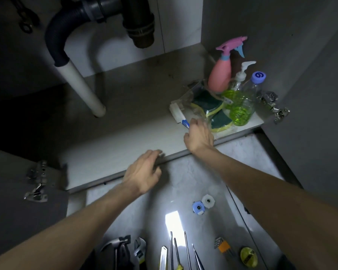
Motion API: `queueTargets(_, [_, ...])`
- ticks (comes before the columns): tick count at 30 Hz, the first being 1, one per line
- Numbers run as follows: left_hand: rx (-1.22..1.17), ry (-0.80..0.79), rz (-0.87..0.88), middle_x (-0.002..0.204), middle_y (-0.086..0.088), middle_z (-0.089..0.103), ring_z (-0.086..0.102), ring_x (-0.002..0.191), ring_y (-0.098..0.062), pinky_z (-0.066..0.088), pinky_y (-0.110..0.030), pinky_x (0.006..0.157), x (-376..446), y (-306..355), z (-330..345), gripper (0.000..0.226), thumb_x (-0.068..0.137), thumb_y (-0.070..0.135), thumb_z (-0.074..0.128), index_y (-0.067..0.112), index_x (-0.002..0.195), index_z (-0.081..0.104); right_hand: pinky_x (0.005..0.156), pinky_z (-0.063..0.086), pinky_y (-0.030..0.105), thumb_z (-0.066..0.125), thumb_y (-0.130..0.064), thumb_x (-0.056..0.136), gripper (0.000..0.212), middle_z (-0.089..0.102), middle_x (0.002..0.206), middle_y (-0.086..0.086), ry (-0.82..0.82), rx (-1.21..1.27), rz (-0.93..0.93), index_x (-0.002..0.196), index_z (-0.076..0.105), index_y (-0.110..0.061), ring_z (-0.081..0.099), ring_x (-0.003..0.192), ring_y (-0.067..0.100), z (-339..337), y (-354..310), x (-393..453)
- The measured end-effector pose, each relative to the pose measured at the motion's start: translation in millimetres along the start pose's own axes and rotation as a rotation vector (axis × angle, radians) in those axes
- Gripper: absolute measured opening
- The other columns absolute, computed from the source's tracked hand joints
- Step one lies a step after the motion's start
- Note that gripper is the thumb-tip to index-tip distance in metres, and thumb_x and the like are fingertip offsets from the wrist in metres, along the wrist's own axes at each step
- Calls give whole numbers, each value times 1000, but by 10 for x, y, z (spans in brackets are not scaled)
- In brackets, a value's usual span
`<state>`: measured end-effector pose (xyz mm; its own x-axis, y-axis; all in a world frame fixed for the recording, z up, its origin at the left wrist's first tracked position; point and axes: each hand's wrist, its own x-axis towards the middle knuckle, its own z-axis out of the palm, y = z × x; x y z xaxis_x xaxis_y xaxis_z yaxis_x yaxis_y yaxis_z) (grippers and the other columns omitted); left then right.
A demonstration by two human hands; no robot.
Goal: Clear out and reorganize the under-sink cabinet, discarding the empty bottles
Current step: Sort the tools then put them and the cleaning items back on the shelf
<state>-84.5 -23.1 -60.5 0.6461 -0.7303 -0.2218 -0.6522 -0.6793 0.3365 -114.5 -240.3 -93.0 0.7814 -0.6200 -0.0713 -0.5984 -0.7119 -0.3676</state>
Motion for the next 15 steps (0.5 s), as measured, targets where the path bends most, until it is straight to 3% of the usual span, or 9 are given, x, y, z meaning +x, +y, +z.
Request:
queueTargets(2, [10, -38, -25, 138, 1, 49, 52, 123, -23, 46, -34, 96, -176, -98, 120, 53, 92, 30, 49, 26, 143, 38, 87, 48, 40, 62, -19, 89, 41, 54, 128, 13, 68, -111, -55, 127, 52, -8, 50, 119, 32, 22, 7, -24])
queueTargets(6, [-22, -97, -133, 140, 8, 48, 53, 123, -16, 47, -33, 98, -496, -228, 318, 52, 93, 34, 48, 32, 143, 37, 68, 44, 37, 62, -16, 94, 23, 57, 118, 10, 52, -93, -35, 117, 62, -11, 63, 102, 34, 8, 109, 43])
queueTargets(11, [-49, -140, -149, 139, 11, 48, 52, 122, -10, 47, -29, 97, -724, -289, 464, 52, 93, 33, 50, 32, 144, 38, 79, 49, 42, 62, -31, 96, 26, 59, 122, 10, 82, 189, 92, 117, 62, -15, 63, 101, 38, -3, 228, 8])
queueTargets(15, [-61, -153, -166, 136, 11, 51, 51, 121, -10, 46, -29, 97, -743, -253, 499, 50, 93, 32, 50, 31, 142, 41, 78, 49, 42, 59, -33, 95, 28, 58, 118, 10, 164, 52, 24, 116, 62, -14, 56, 109, 32, 17, 255, -87])
